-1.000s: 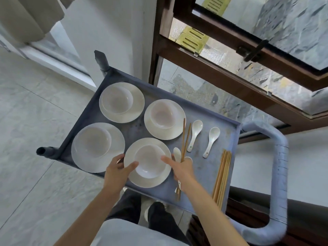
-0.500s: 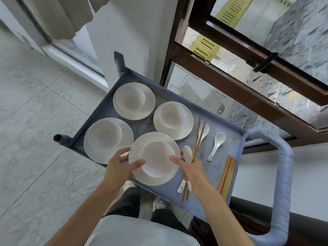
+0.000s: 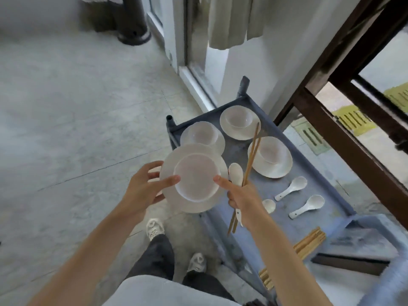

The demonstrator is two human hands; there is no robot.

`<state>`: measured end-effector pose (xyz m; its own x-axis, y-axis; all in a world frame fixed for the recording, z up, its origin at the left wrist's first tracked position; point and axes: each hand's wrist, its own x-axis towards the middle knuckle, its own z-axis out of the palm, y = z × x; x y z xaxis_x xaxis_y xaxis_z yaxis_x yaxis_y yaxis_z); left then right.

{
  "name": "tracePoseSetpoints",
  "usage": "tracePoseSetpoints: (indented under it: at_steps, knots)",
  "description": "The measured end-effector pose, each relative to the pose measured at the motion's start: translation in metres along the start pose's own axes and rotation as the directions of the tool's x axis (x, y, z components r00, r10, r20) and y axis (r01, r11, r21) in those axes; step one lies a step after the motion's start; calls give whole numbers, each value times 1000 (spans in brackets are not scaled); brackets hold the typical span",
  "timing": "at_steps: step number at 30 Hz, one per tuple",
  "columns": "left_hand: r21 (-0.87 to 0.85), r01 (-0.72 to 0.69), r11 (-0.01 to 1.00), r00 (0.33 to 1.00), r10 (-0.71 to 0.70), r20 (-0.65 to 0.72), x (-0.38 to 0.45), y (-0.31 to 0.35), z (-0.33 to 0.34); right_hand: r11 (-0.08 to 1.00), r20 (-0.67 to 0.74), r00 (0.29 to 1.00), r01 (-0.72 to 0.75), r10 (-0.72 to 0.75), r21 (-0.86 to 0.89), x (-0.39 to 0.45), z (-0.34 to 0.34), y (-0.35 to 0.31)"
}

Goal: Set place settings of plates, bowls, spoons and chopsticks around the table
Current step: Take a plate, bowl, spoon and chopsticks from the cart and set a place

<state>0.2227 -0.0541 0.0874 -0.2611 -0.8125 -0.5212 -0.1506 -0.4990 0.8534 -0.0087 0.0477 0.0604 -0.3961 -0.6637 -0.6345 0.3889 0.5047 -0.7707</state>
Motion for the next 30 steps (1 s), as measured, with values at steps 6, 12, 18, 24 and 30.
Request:
tracePoseSetpoints:
  at_steps: [6, 12, 18, 24, 30]
  knots:
    - [-123, -59, 991, 978, 33, -205, -70, -16, -94, 991, 246, 968, 78, -49, -110, -37, 94, -1]
    - [-241, -140, 961, 916, 33, -401, -134, -40, -207, 980, 471, 882, 105, -14, -167, -79, 215, 19]
    - [-289, -208, 934, 835, 15, -550, -202, -80, -341, 954, 628, 777, 159, 39, -256, -132, 354, 67]
    - [-336, -254, 907, 759, -28, -651, -254, -111, -465, 915, 716, 690, 212, 108, -343, -183, 486, 116]
    - [-385, -314, 868, 668, -86, -739, -287, -129, -561, 885, 773, 613, 254, 164, -390, -217, 599, 145]
